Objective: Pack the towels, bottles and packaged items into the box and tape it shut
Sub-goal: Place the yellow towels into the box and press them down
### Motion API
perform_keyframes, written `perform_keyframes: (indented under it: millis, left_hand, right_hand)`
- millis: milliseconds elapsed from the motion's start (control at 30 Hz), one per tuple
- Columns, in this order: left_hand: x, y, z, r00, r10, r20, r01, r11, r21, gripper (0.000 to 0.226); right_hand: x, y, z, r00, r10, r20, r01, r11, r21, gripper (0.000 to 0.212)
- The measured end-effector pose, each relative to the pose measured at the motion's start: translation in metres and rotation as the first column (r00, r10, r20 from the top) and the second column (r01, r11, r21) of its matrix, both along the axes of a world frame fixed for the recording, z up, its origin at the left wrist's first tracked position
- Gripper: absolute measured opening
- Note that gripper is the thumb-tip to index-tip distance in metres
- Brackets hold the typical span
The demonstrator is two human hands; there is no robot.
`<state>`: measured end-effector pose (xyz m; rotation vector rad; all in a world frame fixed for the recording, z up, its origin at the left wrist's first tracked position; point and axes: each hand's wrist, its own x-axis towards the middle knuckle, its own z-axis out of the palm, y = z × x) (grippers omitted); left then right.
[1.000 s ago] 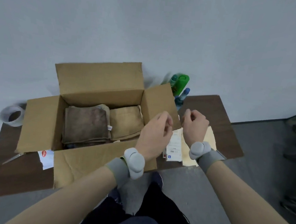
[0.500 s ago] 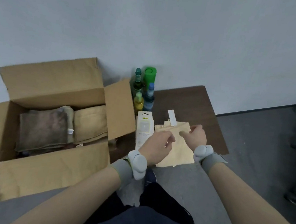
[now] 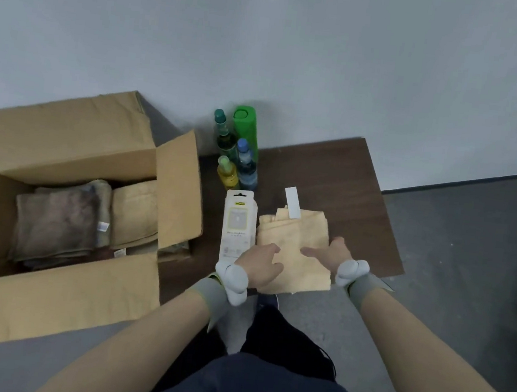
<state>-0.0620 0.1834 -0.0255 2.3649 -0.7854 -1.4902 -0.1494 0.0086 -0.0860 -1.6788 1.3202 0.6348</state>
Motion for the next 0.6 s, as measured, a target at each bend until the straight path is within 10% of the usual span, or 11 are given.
perform_keyframes:
  millis: [600]
  left_hand:
    - [-0.003,-0.003,-0.017,0.993,0.108,-0.047,-0.104,0.992,0.071,0.056]
  right_hand:
    - [0.005,-0.012,-0.025,0.973,-0.228,0.034,0.212,0.943,0.256,0.058]
